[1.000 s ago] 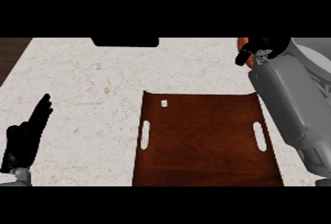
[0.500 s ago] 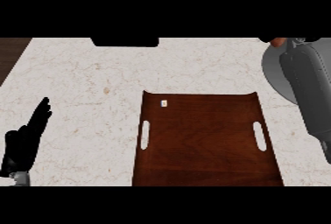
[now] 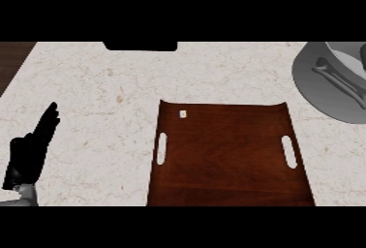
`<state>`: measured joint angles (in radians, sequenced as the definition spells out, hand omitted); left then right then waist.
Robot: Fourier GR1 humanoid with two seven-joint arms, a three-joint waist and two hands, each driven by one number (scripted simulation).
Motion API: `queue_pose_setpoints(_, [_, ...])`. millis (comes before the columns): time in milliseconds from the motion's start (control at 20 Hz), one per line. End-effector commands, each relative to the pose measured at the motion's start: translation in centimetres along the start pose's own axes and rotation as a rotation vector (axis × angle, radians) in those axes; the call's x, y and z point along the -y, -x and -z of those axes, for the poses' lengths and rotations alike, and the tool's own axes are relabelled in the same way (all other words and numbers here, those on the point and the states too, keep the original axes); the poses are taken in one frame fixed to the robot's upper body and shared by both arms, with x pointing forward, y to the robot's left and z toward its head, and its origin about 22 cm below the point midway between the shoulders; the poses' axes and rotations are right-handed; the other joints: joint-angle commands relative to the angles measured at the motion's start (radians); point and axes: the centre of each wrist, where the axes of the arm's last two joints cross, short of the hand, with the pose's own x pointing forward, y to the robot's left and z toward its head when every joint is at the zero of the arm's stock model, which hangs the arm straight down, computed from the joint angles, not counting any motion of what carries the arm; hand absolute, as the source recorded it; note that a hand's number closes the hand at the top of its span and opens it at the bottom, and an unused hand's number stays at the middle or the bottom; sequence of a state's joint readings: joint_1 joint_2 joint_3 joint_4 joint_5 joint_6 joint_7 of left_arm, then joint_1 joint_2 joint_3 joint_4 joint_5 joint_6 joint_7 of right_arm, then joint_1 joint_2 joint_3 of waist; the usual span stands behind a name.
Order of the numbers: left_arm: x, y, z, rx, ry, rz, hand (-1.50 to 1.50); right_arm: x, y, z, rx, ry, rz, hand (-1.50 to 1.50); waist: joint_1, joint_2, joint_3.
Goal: Pick the sweet potato from the tray and place it in the pot
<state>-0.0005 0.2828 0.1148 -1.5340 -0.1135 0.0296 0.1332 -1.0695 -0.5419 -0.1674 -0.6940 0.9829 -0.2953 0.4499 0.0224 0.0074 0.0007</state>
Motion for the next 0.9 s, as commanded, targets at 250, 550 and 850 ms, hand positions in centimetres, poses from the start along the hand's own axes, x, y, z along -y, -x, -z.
queue_pose_setpoints(250, [-1.0, -1.9, 1.3, 0.021, 0.014, -0.001, 0.00, 0.3, 5.7, 2.9, -0.019, -0.020, -0.013, 1.50, 0.022, 0.010, 0.001])
queue_pose_setpoints(550, [-0.3, -1.6, 1.1, 0.047, 0.035, -0.004, 0.00, 0.9, 9.4, 3.6, -0.041, -0.033, -0.098, 1.50, 0.062, 0.033, 0.002])
queue_pose_setpoints(850, [1.4, -2.8, 1.1, 0.065, 0.056, -0.019, 0.00, -0.8, 12.6, 2.5, -0.094, -0.073, -0.040, 1.50, 0.067, 0.037, 0.007])
